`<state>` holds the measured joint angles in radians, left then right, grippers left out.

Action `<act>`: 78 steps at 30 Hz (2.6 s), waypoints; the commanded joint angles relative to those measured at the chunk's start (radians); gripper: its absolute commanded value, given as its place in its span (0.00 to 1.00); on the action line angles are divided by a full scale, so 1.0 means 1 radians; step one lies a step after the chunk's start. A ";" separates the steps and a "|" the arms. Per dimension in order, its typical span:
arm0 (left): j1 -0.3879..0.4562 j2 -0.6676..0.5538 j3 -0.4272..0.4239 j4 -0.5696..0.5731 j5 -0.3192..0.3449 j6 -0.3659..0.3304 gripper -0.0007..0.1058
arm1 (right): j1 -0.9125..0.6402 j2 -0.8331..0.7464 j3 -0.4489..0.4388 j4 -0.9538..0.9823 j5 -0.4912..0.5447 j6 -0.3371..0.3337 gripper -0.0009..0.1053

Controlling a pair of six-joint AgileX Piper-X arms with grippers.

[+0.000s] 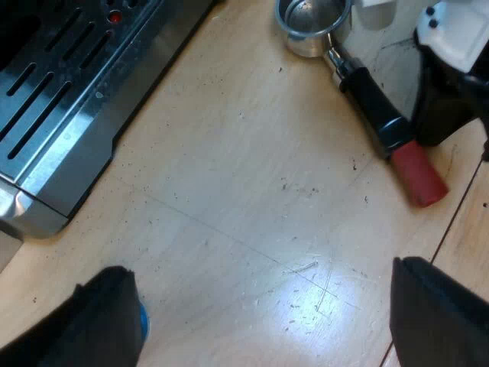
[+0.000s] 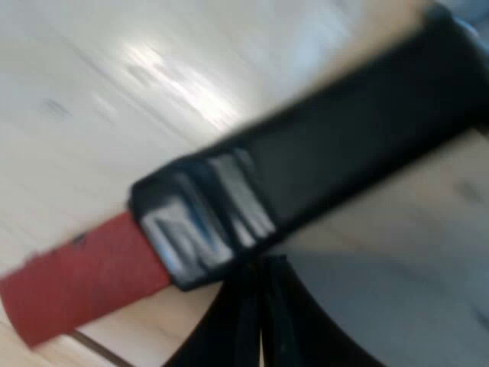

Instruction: Put the handle in the coffee machine

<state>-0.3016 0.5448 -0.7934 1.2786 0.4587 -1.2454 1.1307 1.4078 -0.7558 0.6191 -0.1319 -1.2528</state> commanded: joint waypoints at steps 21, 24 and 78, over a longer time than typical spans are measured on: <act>0.003 -0.003 -0.003 0.004 0.017 -0.012 0.65 | 0.021 0.040 -0.249 0.132 0.000 -0.008 0.01; 0.003 -0.003 -0.003 0.004 0.017 -0.008 0.65 | 0.021 -0.036 -0.272 0.187 0.030 -0.008 0.01; -0.297 0.193 -0.003 -0.134 0.038 0.031 0.73 | -0.419 -0.167 -0.237 0.343 0.074 -0.370 0.90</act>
<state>-0.5934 0.7343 -0.7915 1.1505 0.5034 -1.1992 0.7193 1.2390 -0.9953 0.9627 -0.0363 -1.6058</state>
